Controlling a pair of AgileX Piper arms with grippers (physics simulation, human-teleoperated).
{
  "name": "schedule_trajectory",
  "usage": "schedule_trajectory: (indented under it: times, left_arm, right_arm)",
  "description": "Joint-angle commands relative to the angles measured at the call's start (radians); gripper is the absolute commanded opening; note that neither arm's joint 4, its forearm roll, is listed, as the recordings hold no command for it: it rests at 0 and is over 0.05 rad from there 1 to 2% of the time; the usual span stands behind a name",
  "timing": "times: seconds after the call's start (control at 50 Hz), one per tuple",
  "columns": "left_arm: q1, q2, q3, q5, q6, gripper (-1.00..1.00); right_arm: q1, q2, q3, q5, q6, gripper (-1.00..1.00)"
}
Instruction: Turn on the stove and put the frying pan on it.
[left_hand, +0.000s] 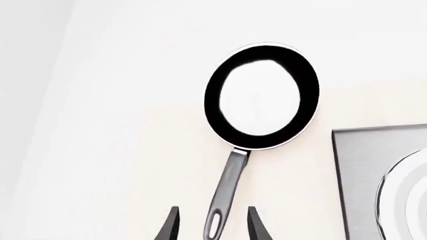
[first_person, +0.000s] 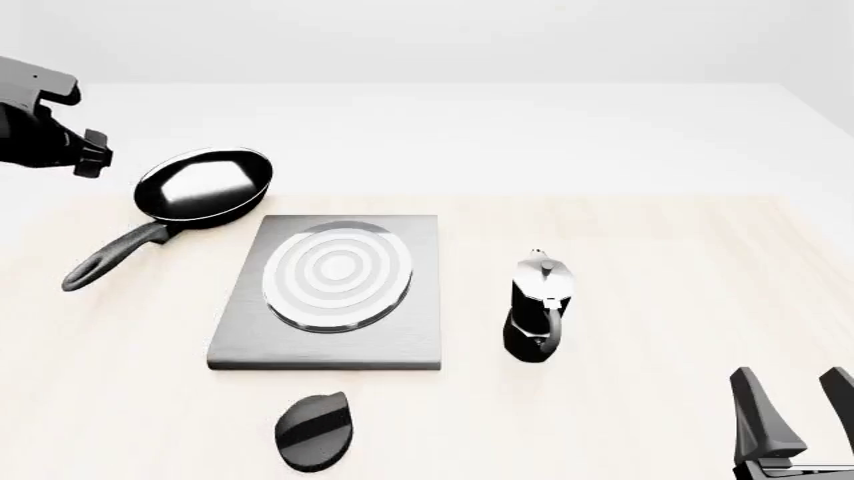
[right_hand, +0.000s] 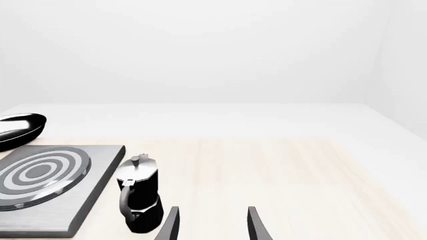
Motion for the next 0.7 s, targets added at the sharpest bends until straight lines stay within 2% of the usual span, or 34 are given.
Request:
schedule_trajectory:
  times: [0.02, 0.4, 0.6, 0.7]
  left_arm:
    - [0.005, 0.088, -0.061, 0.005, 0.028, 1.0]
    - [-0.001, 0.226, -0.156, 0.005, 0.032, 1.0]
    - [0.006, 0.282, -0.154, -0.027, 0.042, 1.0]
    - [0.014, 0.299, -0.124, -0.052, 0.054, 1.0]
  right_arm:
    - [0.0, 0.0, 0.0, 0.0, 0.0, 1.0]
    - [0.0, 0.0, 0.0, 0.0, 0.0, 1.0]
    - [0.0, 0.0, 0.0, 0.0, 0.0, 1.0]
    - [0.0, 0.0, 0.0, 0.0, 0.0, 1.0]
